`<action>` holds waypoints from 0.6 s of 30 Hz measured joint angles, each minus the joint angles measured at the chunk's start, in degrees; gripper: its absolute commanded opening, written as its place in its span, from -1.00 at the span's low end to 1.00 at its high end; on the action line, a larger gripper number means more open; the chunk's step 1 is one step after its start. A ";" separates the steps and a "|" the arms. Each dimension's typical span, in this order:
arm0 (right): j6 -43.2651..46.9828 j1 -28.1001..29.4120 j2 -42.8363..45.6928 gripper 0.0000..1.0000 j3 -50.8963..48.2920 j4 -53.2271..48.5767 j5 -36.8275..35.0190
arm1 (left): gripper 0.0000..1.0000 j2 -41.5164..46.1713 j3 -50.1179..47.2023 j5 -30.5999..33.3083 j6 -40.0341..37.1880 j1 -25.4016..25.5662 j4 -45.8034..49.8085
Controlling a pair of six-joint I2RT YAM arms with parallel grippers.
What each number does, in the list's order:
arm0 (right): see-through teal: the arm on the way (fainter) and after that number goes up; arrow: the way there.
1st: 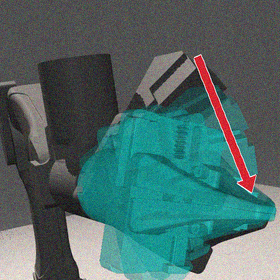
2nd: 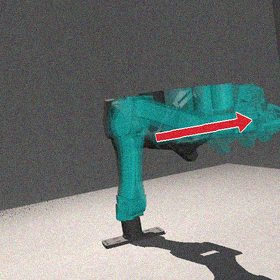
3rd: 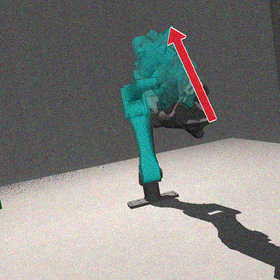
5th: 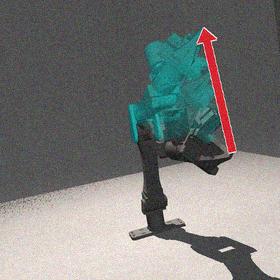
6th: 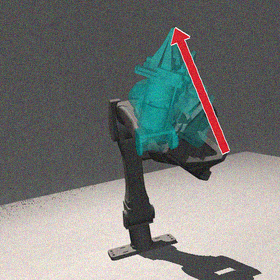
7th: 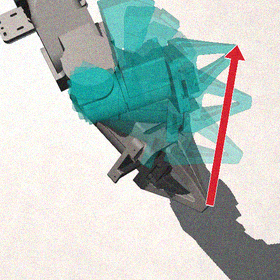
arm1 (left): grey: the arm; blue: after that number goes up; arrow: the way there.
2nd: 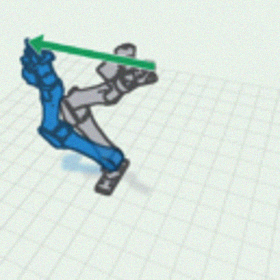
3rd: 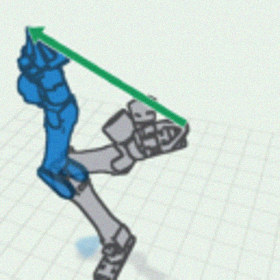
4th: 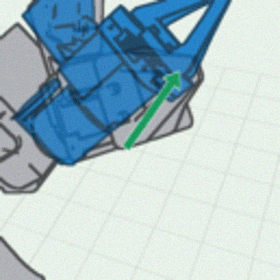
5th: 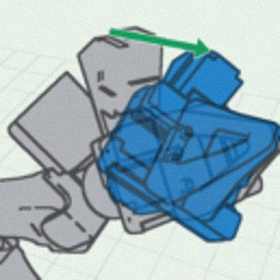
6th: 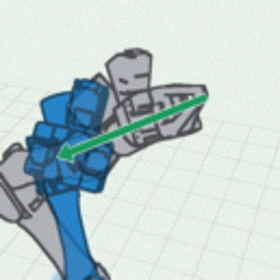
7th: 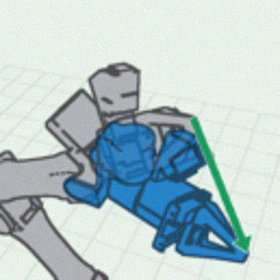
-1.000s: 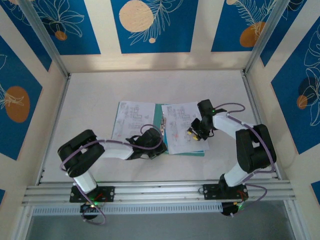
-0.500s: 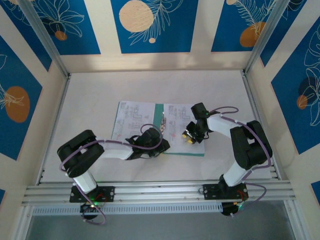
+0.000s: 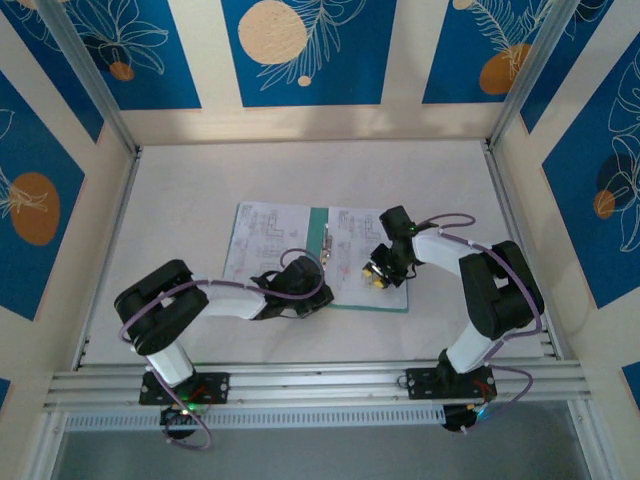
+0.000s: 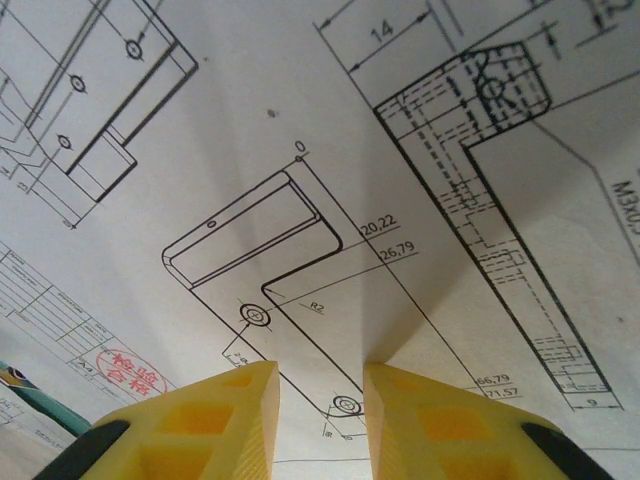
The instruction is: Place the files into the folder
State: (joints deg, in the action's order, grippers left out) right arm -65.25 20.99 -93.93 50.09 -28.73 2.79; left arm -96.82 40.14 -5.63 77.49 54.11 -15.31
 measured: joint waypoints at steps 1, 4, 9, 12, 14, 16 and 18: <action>0.04 0.00 0.00 -0.34 0.11 -0.11 -0.04 | -1.00 0.00 0.00 0.09 -0.04 0.00 0.09; 0.46 0.22 0.07 -0.23 0.70 -0.94 -0.79 | -1.00 0.00 0.00 0.11 0.02 0.00 0.09; 2.25 0.42 1.95 -0.04 3.87 -4.44 -3.08 | -1.00 0.00 -0.20 0.15 0.92 0.00 -0.35; 3.72 0.42 4.09 -0.02 6.82 -6.16 -4.57 | -1.00 0.00 -0.79 0.35 1.77 0.00 -0.98; 4.17 0.28 5.27 -0.02 8.07 -6.86 -5.20 | -1.00 0.00 -0.90 0.48 2.16 0.00 -1.22; 4.81 -0.07 6.34 -0.02 8.92 -7.43 -5.68 | -1.00 0.00 -0.90 0.66 2.45 0.00 -1.64; 5.25 -0.57 6.78 -0.03 9.05 -7.96 -5.88 | -1.00 0.00 -0.90 0.79 2.62 0.00 -1.77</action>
State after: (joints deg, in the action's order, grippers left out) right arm -60.01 20.43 -87.15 59.13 -36.69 -3.09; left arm -96.82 39.24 -4.84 80.12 54.11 -17.08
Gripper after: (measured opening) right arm 0.487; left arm 0.037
